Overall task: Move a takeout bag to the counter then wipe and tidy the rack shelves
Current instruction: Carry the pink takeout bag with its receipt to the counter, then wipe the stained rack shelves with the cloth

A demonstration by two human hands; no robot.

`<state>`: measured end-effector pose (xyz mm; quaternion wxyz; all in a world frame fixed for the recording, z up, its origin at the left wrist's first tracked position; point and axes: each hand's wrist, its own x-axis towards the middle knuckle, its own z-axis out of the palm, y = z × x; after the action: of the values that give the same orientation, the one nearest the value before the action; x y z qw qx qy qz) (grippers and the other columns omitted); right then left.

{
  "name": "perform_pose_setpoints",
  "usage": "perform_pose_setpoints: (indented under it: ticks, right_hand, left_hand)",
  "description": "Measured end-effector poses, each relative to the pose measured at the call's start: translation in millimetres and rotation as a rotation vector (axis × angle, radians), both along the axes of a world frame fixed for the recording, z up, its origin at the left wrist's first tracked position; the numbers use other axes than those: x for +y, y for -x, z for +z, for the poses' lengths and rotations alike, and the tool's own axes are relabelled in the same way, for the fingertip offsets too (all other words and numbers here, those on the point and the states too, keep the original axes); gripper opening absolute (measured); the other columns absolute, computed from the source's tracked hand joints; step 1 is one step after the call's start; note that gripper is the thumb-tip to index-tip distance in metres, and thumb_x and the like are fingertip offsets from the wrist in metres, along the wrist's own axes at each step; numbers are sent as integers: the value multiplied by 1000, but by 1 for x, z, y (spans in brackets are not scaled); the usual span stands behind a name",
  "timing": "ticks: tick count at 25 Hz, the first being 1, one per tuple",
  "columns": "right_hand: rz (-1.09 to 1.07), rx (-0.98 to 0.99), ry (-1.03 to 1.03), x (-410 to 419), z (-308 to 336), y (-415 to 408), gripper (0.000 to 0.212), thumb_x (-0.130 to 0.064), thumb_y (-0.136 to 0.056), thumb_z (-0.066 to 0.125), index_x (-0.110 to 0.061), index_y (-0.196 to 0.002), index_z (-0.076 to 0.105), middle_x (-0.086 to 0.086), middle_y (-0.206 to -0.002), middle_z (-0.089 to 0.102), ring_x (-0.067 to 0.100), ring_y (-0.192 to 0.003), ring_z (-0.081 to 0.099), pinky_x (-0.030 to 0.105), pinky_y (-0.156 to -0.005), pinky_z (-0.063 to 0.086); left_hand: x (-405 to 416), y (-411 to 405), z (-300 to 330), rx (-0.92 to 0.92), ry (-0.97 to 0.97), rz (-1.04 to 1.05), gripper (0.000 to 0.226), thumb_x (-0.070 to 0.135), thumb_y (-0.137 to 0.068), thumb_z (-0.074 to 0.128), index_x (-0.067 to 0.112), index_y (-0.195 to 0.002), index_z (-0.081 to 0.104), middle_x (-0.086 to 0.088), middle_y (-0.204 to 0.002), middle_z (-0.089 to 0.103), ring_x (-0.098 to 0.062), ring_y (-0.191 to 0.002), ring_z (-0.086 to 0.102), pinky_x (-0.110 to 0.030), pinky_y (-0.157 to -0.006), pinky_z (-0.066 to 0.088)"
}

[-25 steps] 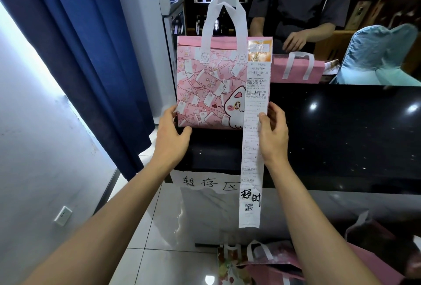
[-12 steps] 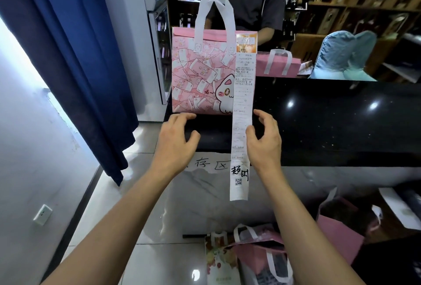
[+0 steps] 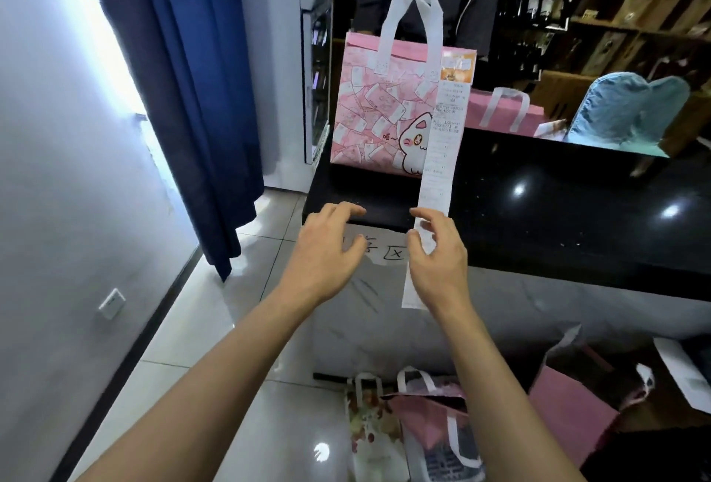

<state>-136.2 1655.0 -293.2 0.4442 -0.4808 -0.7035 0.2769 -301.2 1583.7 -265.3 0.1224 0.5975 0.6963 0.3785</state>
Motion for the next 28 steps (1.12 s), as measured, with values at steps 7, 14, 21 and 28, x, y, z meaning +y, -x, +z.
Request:
perform_pose_setpoints:
  ticks: [7, 14, 21, 28]
  right_hand:
    - [344, -41, 28, -24, -9, 23, 32, -19, -94, 60, -34, -122, 61, -17, -115, 60, 4, -111, 57, 19, -95, 45]
    - [709, -68, 52, -62, -16, 25, 32, -24, -97, 59, -34, -128, 60, -15, -124, 60, 5, -114, 55, 25, -95, 46]
    - [1107, -63, 106, -165, -28, 34, 28, -24, -98, 57, -36, -122, 61, -19, -119, 62, 0, -110, 57, 20, -90, 45]
    - [1550, -63, 133, -321, -20, 25, 28, -18, -97, 59, -30, -122, 64, -10, -116, 66, 3, -103, 63, 4, -76, 45]
  left_hand:
    - [-52, -9, 1, 12, -40, 263, 21, 25, -93, 56, 29, -113, 61, 11, -114, 60, -12, -108, 49, -37, -97, 47]
    - [-130, -52, -11, -52, -22, 568, 24, 27, -93, 55, 29, -117, 60, 9, -118, 62, -10, -111, 54, -27, -95, 46]
    - [-256, -107, -22, -62, 65, 931, 21, 29, -96, 53, 30, -115, 60, 12, -116, 61, -9, -112, 51, -32, -98, 45]
    - [-409, -176, -15, -65, 83, 1344, 24, 28, -98, 50, 29, -121, 58, 11, -125, 59, -9, -118, 48, -26, -92, 42]
